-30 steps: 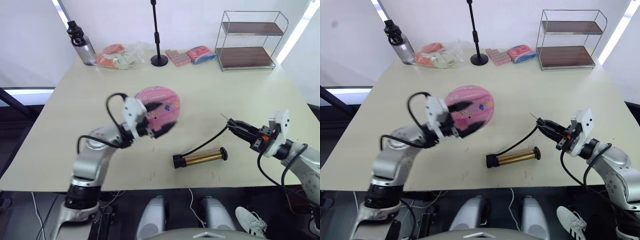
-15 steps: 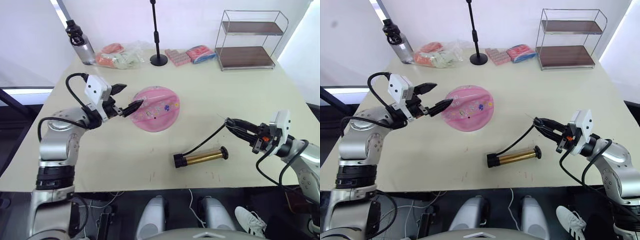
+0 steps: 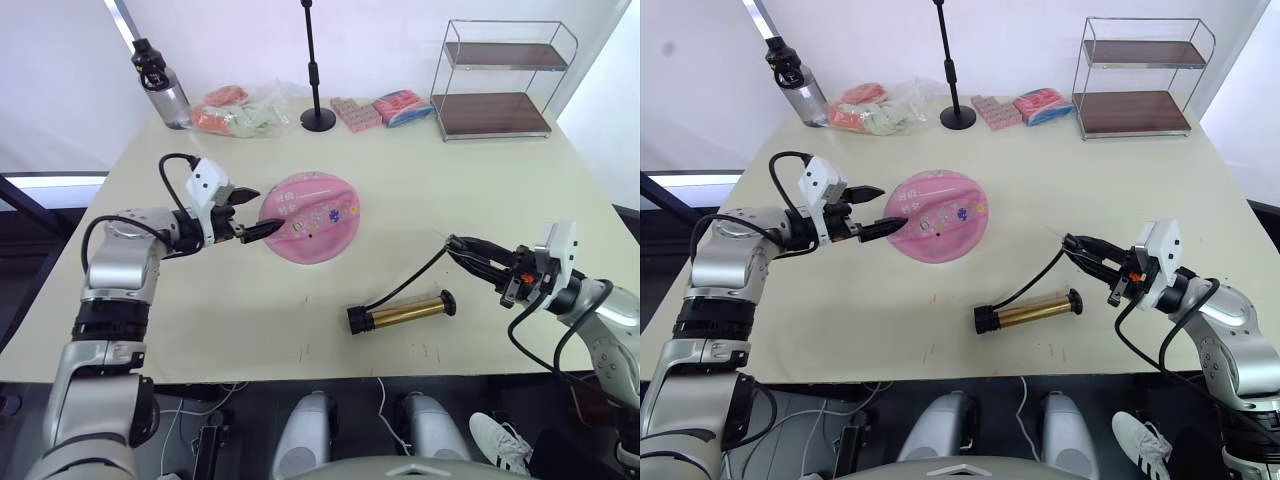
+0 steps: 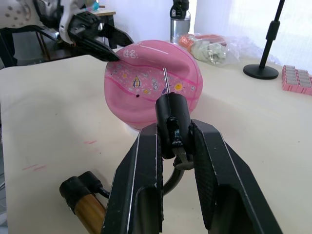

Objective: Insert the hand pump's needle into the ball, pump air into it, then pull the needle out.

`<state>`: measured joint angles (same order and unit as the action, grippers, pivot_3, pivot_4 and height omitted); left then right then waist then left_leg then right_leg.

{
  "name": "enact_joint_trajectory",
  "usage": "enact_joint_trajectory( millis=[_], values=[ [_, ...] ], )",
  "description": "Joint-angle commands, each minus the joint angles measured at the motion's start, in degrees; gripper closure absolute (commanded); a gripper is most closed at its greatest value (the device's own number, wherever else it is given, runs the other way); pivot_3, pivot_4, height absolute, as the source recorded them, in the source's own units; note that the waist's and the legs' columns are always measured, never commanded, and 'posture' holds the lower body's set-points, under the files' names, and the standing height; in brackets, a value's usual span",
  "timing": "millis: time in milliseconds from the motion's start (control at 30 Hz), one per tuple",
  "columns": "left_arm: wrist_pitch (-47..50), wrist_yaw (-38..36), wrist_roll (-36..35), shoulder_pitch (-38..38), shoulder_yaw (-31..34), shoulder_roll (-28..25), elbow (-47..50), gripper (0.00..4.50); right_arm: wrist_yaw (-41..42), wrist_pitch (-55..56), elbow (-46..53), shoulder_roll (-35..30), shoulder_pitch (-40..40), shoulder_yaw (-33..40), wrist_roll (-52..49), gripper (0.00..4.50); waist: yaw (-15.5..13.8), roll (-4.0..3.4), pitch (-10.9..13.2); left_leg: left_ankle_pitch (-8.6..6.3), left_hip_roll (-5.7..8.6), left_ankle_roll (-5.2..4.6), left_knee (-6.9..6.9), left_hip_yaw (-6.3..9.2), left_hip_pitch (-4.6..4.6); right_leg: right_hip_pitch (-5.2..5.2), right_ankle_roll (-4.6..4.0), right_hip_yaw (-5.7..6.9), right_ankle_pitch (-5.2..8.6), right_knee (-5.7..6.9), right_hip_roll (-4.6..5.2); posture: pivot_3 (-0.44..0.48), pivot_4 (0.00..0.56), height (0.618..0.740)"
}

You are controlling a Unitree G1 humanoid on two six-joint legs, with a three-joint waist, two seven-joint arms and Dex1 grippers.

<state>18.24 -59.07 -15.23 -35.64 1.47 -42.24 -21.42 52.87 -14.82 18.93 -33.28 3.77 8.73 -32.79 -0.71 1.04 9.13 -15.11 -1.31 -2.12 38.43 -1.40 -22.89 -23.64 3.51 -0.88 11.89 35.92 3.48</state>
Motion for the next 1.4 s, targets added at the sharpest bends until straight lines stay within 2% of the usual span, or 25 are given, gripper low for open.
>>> enact_joint_trajectory(
  millis=[33, 133, 233, 267, 300, 333, 433, 800, 1067, 1200, 1300, 1400],
  values=[
    [-3.2, 0.0, 1.7, -3.1, -0.4, 1.1, -4.1, 0.07, -0.6, 0.0, 2.9, 0.1, 0.8, 0.3, -1.2, 4.17, 0.0, 0.01, 0.0, 0.00, 0.00, 0.00, 0.01, 0.00, 0.00, 0.00, 0.02, 0.00, -0.01, 0.00, 0.00, 0.000, 0.150, 0.740],
    [-4.0, -0.3, 1.7, -4.3, 0.1, 2.4, -6.4, 0.87, -0.9, -0.2, 3.3, 0.0, 0.7, 0.3, -1.3, 4.17, 0.0, 0.02, 0.0, 0.00, 0.00, 0.00, 0.02, -0.02, -0.01, 0.01, 0.04, -0.01, -0.03, 0.00, 0.00, 0.000, 0.150, 0.740],
    [-4.3, -0.5, 1.7, -4.6, 0.3, 2.9, -7.5, 2.46, -1.4, -0.5, 3.9, -0.2, 0.4, 0.5, -1.5, 4.17, 0.0, 0.02, 0.0, 0.00, 0.00, 0.00, 0.02, 0.00, -0.01, 0.00, 0.05, 0.00, -0.03, 0.00, 0.00, 0.000, 0.150, 0.740],
    [-4.4, -0.5, 1.8, -4.6, 0.4, 3.0, -7.7, 2.46, -1.5, -0.6, 4.1, -0.2, 0.4, 0.5, -1.5, 4.17, 0.0, 0.02, 0.0, 0.00, 0.00, 0.00, 0.02, 0.00, -0.01, 0.00, 0.05, 0.00, -0.03, 0.00, 0.00, 0.000, 0.150, 0.740],
    [-4.4, -0.5, 1.8, -4.6, 0.5, 3.0, -7.8, 3.24, -1.6, -0.8, 4.2, -0.2, 0.4, 0.5, -1.6, 4.17, 0.0, 0.02, 0.0, 0.00, 0.00, 0.00, 0.01, 0.00, -0.01, 0.00, 0.05, 0.00, -0.03, 0.00, 0.01, 0.000, 0.150, 0.740],
    [-4.3, -0.4, 1.7, -4.5, 0.7, 3.1, -7.6, 3.37, -1.9, -1.1, 4.6, -0.3, 0.4, 0.5, -1.6, 4.17, 0.0, 0.03, 0.0, 0.00, 0.00, 0.00, 0.02, 0.00, -0.01, 0.00, 0.05, 0.00, -0.03, 0.00, 0.00, 0.000, 0.150, 0.740],
    [-3.7, 0.3, 1.2, -3.9, 1.1, 3.7, -6.5, 4.34, -3.0, -2.8, 5.4, -0.4, 1.0, 0.0, -1.8, 4.17, 0.1, 0.04, 0.0, 0.00, 0.00, 0.00, 0.02, 0.01, -0.01, 0.00, 0.05, 0.00, -0.03, 0.00, 0.00, 0.000, 0.150, 0.740],
    [5.1, 8.8, -0.7, 1.5, 2.5, 8.7, 7.7, 4.34, -13.2, -20.0, 8.5, -0.4, 12.6, -7.1, -2.1, 4.17, -0.3, 0.05, 0.0, 0.00, 0.01, 0.00, 0.07, 0.10, -0.06, 0.01, 0.05, 0.06, -0.04, 0.06, 0.04, 0.000, 0.150, 0.740],
    [7.9, 13.1, -0.7, 4.2, 2.7, 11.1, 12.8, 4.34, -19.5, -33.3, 7.4, 0.8, 22.1, -11.9, -1.7, 4.17, -0.1, 0.06, 0.0, 0.00, 0.02, 0.00, 0.08, 0.13, -0.10, -0.01, 0.04, 0.10, -0.05, 0.04, 0.06, 0.000, 0.150, 0.740],
    [8.1, 13.8, -0.3, 5.5, 2.0, 11.7, 14.2, 4.34, -19.8, -38.2, 3.0, 0.4, 28.9, -16.7, 1.3, 4.17, -0.1, 0.05, 0.0, 0.00, 0.02, 0.00, 0.08, 0.13, -0.10, 0.00, 0.04, 0.14, -0.05, 0.04, 0.06, 0.000, 0.150, 0.740],
    [6.9, 14.1, 0.7, 6.1, 1.3, 11.6, 14.3, 4.34, -14.0, -37.8, 0.0, -2.3, 32.7, -22.1, 3.6, 4.17, -0.1, 0.05, 0.0, 0.00, 0.03, 0.00, 0.08, 0.11, -0.09, -0.04, 0.04, 0.02, -0.05, 0.04, 0.07, 0.000, 0.150, 0.740],
    [6.6, 14.6, 0.8, 6.4, 1.0, 12.1, 14.0, 4.34, -12.6, -39.3, -4.2, -0.3, 36.6, -24.1, 4.3, 4.17, -0.1, 0.06, 0.0, 0.00, 0.03, 0.00, 0.05, 0.13, -0.11, -0.02, 0.03, 0.16, -0.04, 0.02, 0.07, 0.000, 0.150, 0.740]
  ],
)
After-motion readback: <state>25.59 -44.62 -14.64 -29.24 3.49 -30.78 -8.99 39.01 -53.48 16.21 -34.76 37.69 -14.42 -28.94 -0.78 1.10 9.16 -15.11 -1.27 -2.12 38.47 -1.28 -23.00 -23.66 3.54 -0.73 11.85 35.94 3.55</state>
